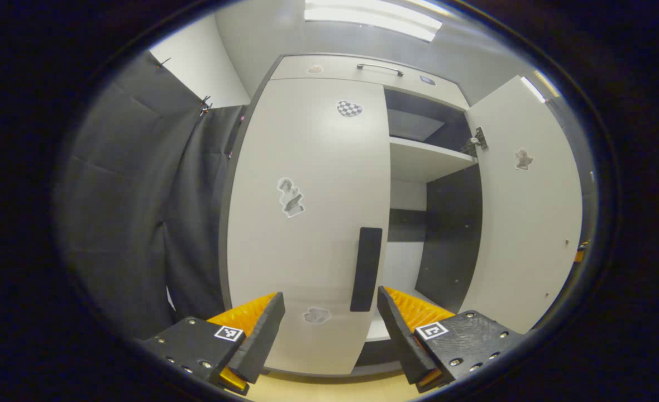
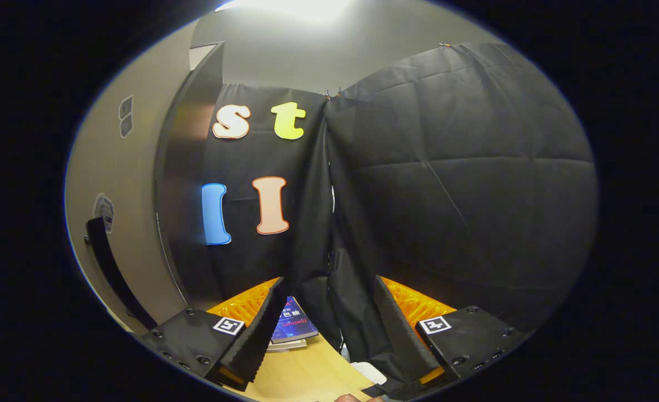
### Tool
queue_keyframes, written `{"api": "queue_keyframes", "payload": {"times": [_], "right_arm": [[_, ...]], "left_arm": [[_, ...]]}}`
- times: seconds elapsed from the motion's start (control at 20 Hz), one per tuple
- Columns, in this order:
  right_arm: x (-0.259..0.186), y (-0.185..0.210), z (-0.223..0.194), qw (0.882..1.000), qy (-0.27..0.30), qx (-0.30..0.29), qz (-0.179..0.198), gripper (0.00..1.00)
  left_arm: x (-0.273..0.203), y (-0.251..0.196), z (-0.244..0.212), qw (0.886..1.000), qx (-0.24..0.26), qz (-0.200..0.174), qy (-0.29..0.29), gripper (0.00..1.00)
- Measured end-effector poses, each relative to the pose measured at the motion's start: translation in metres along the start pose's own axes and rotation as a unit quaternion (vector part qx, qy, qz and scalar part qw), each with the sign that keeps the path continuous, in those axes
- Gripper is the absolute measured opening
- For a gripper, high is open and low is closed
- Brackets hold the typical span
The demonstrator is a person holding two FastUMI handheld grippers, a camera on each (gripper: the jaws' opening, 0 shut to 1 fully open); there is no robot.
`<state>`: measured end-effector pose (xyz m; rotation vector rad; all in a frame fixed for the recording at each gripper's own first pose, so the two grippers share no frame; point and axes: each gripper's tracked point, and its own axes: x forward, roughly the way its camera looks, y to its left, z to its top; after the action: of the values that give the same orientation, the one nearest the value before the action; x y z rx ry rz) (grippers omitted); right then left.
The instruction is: Open the right door of the double-door shoe cabinet with the right hand, and open the left door with the left hand.
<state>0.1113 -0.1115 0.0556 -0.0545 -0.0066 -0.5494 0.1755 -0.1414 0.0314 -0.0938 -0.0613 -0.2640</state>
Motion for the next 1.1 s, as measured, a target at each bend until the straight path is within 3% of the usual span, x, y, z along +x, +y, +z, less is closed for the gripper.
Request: {"api": "queue_keyframes", "payload": {"times": [0.4, 0.55, 0.75, 0.9, 0.95, 1.1], "right_arm": [[0.027, -0.032, -0.022, 1.0, 0.006, 0.011, -0.013, 0.97], [0.038, -0.036, -0.034, 1.0, 0.018, 0.018, -0.013, 0.94], [0.05, -0.031, -0.042, 0.999, 0.032, 0.011, -0.008, 0.98], [0.058, -0.026, -0.042, 1.0, 0.027, 0.005, -0.002, 0.98], [0.061, -0.026, -0.042, 1.0, 0.026, 0.005, -0.001, 0.98], [0.067, -0.026, -0.033, 1.0, 0.018, 0.02, 0.006, 0.95]], "left_arm": [[0.058, -0.026, 0.006, 1.0, 0.008, 0.003, -0.007, 0.95], [0.075, -0.03, 0.006, 1.0, 0.014, 0.012, -0.003, 0.95], [0.094, -0.041, 0.005, 0.999, 0.041, 0.013, 0.009, 0.96], [0.102, -0.051, 0.008, 0.998, 0.061, 0.006, 0.011, 0.65], [0.1, -0.048, 0.01, 0.998, 0.064, 0.018, 0.007, 0.6], [0.099, -0.041, 0.013, 0.999, 0.036, 0.028, 0.0, 0.31]]}}
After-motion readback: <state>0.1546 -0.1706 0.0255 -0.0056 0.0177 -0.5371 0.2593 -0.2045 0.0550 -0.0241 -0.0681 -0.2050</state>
